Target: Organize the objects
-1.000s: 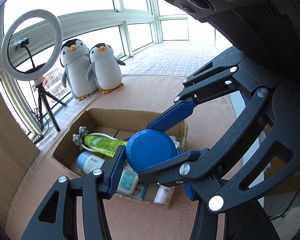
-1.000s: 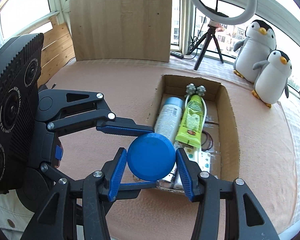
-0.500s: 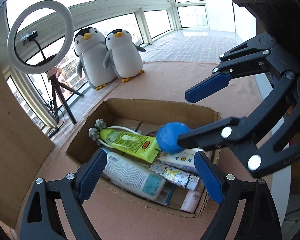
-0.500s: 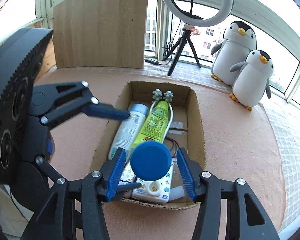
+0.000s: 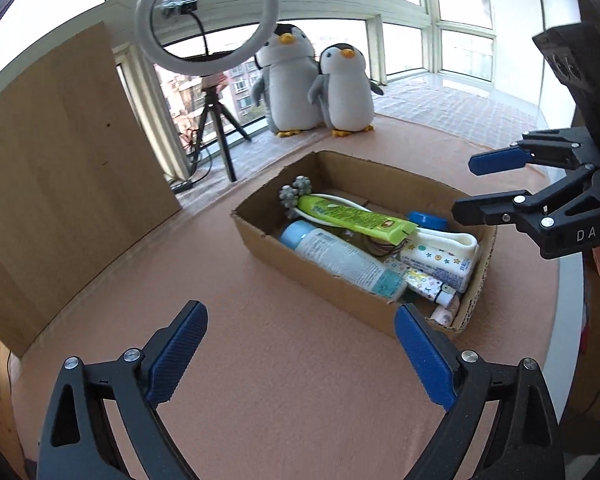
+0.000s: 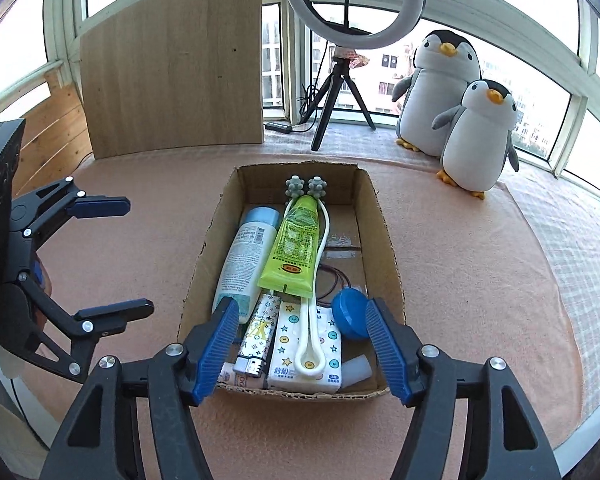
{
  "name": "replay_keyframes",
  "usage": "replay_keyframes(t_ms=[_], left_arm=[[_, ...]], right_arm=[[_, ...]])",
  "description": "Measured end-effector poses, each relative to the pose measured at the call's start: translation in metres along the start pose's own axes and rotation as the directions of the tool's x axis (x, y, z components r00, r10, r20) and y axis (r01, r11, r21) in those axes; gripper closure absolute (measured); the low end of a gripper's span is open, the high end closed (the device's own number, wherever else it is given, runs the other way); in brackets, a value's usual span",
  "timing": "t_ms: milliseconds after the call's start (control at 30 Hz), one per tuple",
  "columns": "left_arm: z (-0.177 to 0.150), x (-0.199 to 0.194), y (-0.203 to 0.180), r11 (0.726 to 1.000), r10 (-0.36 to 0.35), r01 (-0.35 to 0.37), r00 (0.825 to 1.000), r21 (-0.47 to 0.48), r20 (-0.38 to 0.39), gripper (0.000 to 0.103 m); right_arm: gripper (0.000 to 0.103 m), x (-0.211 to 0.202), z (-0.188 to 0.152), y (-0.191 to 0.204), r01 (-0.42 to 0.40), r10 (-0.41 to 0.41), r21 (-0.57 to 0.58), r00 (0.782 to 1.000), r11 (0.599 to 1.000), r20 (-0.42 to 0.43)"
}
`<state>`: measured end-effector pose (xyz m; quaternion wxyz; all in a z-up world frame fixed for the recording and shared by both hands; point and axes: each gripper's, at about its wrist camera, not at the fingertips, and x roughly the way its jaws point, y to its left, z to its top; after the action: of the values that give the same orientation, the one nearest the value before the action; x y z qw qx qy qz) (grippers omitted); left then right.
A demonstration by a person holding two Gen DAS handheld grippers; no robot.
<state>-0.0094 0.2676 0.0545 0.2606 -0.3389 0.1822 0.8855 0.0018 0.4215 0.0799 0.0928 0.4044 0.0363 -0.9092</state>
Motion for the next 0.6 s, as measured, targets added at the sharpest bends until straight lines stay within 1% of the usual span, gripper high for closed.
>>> replay_keyframes(t_ms=[33, 67, 133, 200, 267, 333, 400, 500, 600], left_arm=[[-0.002, -0.008, 0.009, 0.999, 0.027, -0.026, 1.0, -0.034, 0.003, 0.001], [-0.005, -0.018, 0.019, 0.996, 0.055, -0.055, 0.998, -0.067, 0.008, 0.0], [-0.01, -0.038, 0.04, 0.985, 0.111, -0.11, 0.994, -0.13, 0.007, 0.0], [-0.018, -0.058, 0.061, 0.967, 0.168, -0.166, 0.986, -0.192, -0.006, 0.0], [-0.029, -0.08, 0.081, 0.946, 0.212, -0.209, 0.977, -0.249, -0.016, 0.0], [-0.04, -0.1, 0.1, 0.919, 0.249, -0.251, 0.967, -0.304, -0.046, 0.0], [-0.053, -0.118, 0.119, 0.888, 0.262, -0.271, 0.962, -0.372, -0.074, 0.0], [-0.076, -0.144, 0.143, 0.839, 0.281, -0.289, 0.956, -0.461, -0.089, 0.0], [-0.095, -0.164, 0.159, 0.792, 0.321, -0.337, 0.939, -0.509, -0.121, 0.0]], right_arm=[[0.035, 0.0, 0.002, 0.003, 0.005, -0.006, 0.013, 1.0, 1.0, 0.01], [0.033, 0.0, 0.004, 0.005, 0.01, -0.011, 0.03, 1.0, 1.0, 0.02], [0.026, 0.0, 0.008, 0.013, 0.011, -0.013, 0.069, 0.999, 0.998, 0.032], [0.025, 0.004, 0.013, 0.025, 0.007, -0.011, 0.106, 0.999, 0.994, 0.037], [0.021, 0.012, 0.019, 0.042, -0.003, 0.0, 0.132, 1.0, 0.991, 0.017], [0.009, 0.023, 0.025, 0.062, 0.0, 0.004, 0.148, 1.0, 0.989, -0.028], [0.008, 0.031, 0.031, 0.085, 0.003, 0.005, 0.139, 0.998, 0.99, -0.058], [0.004, 0.035, 0.042, 0.119, -0.023, 0.031, 0.128, 0.998, 0.992, -0.062], [0.003, 0.032, 0.054, 0.15, -0.053, 0.06, 0.113, 0.996, 0.992, -0.059]])
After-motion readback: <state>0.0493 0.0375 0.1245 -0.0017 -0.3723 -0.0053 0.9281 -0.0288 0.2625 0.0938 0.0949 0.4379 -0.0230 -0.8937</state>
